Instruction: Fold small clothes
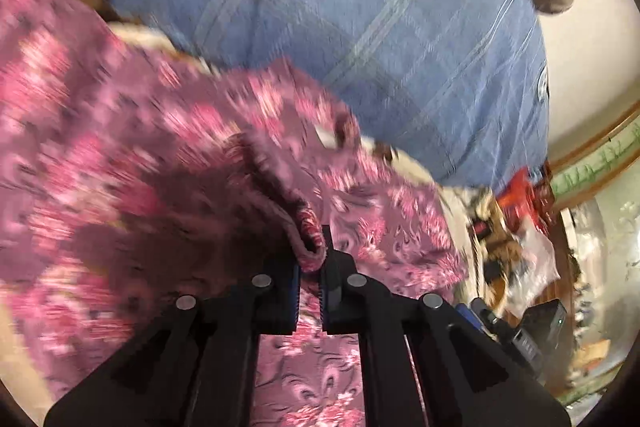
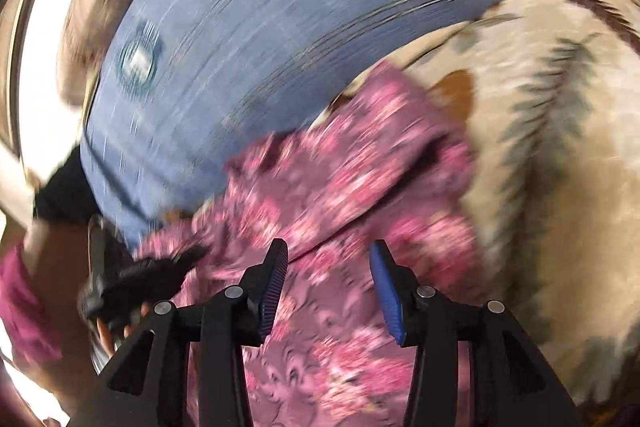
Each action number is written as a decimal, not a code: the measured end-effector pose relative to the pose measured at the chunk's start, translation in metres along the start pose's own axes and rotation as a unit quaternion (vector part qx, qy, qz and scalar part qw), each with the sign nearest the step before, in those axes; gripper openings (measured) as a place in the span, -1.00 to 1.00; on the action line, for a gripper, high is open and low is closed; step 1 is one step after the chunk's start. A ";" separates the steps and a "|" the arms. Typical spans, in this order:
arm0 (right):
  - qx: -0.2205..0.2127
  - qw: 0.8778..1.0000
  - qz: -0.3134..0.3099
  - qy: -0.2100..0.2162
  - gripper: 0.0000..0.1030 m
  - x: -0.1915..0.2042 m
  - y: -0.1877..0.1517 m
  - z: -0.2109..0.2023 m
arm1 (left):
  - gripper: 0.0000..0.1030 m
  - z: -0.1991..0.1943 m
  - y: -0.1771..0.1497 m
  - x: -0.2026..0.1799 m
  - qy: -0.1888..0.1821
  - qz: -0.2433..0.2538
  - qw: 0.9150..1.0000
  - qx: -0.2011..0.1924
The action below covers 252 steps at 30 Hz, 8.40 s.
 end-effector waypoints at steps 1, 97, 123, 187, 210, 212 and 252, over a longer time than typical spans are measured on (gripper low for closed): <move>-0.011 1.000 0.008 0.000 -0.12 -0.005 0.005 -0.003 | -0.90 -0.008 0.000 0.007 0.010 -0.002 1.000 -0.015; 0.171 0.968 -0.180 0.032 -0.54 0.143 -0.118 0.218 | -0.95 -0.193 0.064 0.243 0.168 -0.237 0.942 -0.170; 0.054 0.984 -0.164 -0.047 -0.32 0.036 -0.047 0.093 | -0.95 -0.009 0.001 -0.007 0.103 -0.047 0.993 -0.019; -0.041 0.999 0.015 0.010 -0.90 0.020 0.020 0.089 | 0.30 -0.015 -0.030 0.112 0.041 -0.179 0.983 -0.028; -0.012 0.996 -0.001 -0.089 -0.69 -0.018 0.017 0.058 | 0.12 -0.025 -0.044 0.051 0.023 -0.027 0.999 -0.022; -0.069 0.993 -0.018 -0.091 -0.68 -0.006 0.018 0.031 | 0.12 -0.036 -0.050 0.025 -0.039 0.027 0.999 -0.020; 0.150 0.981 -0.095 -0.085 -0.41 -0.019 -0.136 -0.093 | 0.61 -0.124 -0.195 0.100 0.168 0.107 0.976 0.082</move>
Point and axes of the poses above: each gripper's, at about its wrist camera, not at the fingertips, and z roughly the way its jaws point, x to its left, y to its top, the point moved 2 cm from there along z, roughly the way its jaws point, and after that the axes turned 14 degrees about y, right-handed, at the moved point
